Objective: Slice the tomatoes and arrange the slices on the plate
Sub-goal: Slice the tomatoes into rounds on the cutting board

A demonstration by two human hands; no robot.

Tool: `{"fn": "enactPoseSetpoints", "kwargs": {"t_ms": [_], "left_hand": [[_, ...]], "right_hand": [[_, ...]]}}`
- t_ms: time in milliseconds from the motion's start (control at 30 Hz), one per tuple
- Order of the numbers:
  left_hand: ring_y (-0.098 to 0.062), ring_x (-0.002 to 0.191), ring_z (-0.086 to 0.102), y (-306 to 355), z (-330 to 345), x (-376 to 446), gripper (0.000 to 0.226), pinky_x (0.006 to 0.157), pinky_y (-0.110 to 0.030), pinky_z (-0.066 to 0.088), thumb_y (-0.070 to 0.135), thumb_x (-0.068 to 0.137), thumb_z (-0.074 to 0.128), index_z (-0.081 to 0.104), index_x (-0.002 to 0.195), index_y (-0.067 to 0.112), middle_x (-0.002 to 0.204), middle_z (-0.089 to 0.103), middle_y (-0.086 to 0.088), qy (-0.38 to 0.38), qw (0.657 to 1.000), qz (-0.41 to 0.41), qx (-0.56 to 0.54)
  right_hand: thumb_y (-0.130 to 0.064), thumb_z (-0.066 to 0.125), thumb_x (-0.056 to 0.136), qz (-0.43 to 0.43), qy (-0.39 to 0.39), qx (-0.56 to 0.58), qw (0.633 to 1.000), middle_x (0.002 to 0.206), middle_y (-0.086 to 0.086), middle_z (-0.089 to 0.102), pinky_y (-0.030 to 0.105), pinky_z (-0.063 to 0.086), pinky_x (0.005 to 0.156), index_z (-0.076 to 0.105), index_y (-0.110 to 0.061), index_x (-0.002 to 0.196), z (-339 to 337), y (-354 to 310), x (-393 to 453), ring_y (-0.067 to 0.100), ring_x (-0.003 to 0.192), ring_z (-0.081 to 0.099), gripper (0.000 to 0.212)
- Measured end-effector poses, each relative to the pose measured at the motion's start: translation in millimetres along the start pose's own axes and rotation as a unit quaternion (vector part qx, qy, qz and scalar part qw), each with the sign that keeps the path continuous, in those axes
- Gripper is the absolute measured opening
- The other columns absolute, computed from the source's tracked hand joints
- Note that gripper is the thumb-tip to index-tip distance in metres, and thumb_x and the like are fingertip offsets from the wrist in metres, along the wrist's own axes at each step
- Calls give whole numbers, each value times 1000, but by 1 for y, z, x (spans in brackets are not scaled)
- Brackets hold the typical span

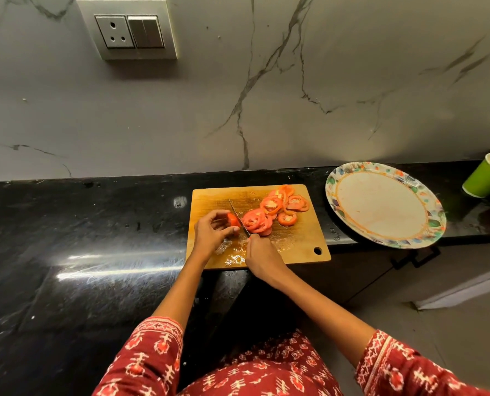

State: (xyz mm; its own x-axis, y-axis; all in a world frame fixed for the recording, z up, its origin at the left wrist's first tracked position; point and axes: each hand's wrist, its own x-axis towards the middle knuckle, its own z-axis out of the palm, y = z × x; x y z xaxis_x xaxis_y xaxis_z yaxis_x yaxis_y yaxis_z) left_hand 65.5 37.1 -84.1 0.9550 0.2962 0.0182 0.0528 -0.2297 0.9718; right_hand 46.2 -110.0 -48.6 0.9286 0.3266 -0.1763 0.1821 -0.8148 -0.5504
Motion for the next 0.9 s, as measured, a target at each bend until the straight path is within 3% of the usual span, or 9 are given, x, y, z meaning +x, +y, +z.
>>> {"fn": "enactPoseSetpoints", "kwargs": {"t_ms": [267,400,633,900], "left_hand": [[-18,96,62,1,3,-1,42,78,-13,51,1,63,80,64,102,5,103,66,-11,9,1000,7,11],[-17,95,63,1,6,-3,42,79,-17,51,-1,63,80,64,102,4,104,66,-10,29,1000,-2,3],[-15,90,63,3,9,-5,41,74,-8,50,-3,61,80,65,99,2,98,66,-8,27,1000,1,1],[-17,92,64,2,5,-4,41,77,-11,51,-5,63,78,64,101,3,103,66,-13,31,999,-9,-9]], "right_hand": [[-11,32,99,19,-10,-26,999,110,23,60,37,39,73,48,2,113,0,-9,8,38,104,56,25],[-12,31,99,23,-5,-43,999,111,21,59,36,37,72,48,1,113,3,-2,-3,37,106,55,25],[-8,33,97,35,-20,-30,999,114,23,58,35,37,72,47,3,116,2,-6,8,38,107,55,26],[-13,31,99,17,-11,-26,999,109,22,58,36,39,75,49,2,112,11,6,0,37,105,54,27]]}}
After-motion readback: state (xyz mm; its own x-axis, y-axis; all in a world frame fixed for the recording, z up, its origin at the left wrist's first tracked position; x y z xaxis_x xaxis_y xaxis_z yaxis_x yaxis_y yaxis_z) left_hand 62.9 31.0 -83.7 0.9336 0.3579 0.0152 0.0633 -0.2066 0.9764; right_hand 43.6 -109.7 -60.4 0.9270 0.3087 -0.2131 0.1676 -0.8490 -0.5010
